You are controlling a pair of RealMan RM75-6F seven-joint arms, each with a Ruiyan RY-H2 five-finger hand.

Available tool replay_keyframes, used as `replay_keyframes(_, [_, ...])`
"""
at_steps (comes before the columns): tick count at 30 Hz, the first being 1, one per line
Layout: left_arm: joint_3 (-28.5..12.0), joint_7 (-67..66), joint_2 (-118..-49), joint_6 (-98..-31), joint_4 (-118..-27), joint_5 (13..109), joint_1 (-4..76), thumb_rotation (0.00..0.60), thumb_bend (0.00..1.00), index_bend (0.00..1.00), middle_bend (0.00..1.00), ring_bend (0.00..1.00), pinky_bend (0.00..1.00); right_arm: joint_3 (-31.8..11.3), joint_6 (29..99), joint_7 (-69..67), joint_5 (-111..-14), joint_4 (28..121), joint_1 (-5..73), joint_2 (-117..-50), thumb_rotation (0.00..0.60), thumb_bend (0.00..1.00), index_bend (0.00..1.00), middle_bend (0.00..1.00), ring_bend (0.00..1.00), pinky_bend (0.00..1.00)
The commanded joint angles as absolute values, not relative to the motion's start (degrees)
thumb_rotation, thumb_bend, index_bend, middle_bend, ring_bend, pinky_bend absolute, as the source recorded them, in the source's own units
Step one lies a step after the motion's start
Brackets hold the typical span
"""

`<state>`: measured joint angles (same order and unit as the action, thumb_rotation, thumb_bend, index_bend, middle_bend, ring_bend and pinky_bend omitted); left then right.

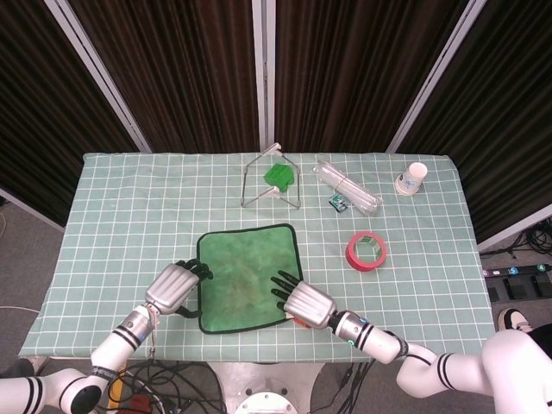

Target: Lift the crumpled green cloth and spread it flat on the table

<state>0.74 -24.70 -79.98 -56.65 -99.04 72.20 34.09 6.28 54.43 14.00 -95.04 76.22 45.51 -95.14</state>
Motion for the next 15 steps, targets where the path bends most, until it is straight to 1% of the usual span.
replay_keyframes(1, [0.73,-24.66,-80.00,-56.61,-98.92,72.09,34.08,0.472,0.00,0.27,0.25,0.17,0.31,6.47,53.95,15.77,-94.20,78.10,44.62,-93.97,0.375,0.00,0.11,0.07,0.00,0.00])
replay_keyframes(3, [0.59,-24.48,-80.02,-56.57,-98.82,71.79,34.06,0.470,0.00,0.27,0.25,0.17,0.31,6.51,53.86,16.98,-93.79,79.61,44.17,-92.84,0.334,0.00,0.03,0.04,0.00,0.00])
replay_keyframes(4, [0.50,-24.28,-80.03,-56.63,-98.81,71.66,34.01,0.471,0.00,0.27,0.25,0.17,0.31,6.42,54.11,17.37,-93.69,80.55,43.92,-92.14,0.315,0.00,0.01,0.03,0.00,0.00])
replay_keyframes(6, [0.38,-24.03,-80.04,-56.77,-98.65,71.56,33.94,0.471,0.00,0.27,0.25,0.17,0.31,5.90,54.89,17.44,-93.50,81.70,43.54,-91.29,0.309,0.00,0.00,0.03,0.00,0.00])
replay_keyframes(10, [0.01,-23.75,-80.06,-57.46,-98.38,71.34,33.67,0.468,0.00,0.27,0.25,0.17,0.31,3.12,55.72,17.32,-91.43,82.76,43.25,-90.77,0.307,0.00,0.00,0.03,0.00,0.00])
replay_keyframes(13, [-0.53,-23.54,-80.19,-58.36,-97.84,70.77,33.29,0.477,0.00,0.27,0.25,0.17,0.31,1.09,55.66,18.34,-89.72,81.72,43.30,-91.64,0.353,0.00,0.00,0.03,0.00,0.00])
replay_keyframes(14, [-0.85,-23.33,-80.29,-58.84,-97.59,70.44,33.08,0.504,0.00,0.27,0.25,0.17,0.31,0.55,55.62,18.34,-89.06,81.52,43.24,-91.79,0.364,0.00,0.00,0.03,0.00,0.00])
replay_keyframes(15, [-1.21,-23.13,-80.46,-59.51,-97.28,70.11,32.80,0.535,0.00,0.27,0.25,0.17,0.31,-0.07,55.98,18.43,-88.40,81.43,43.01,-91.88,0.396,0.00,0.00,0.03,0.00,0.00])
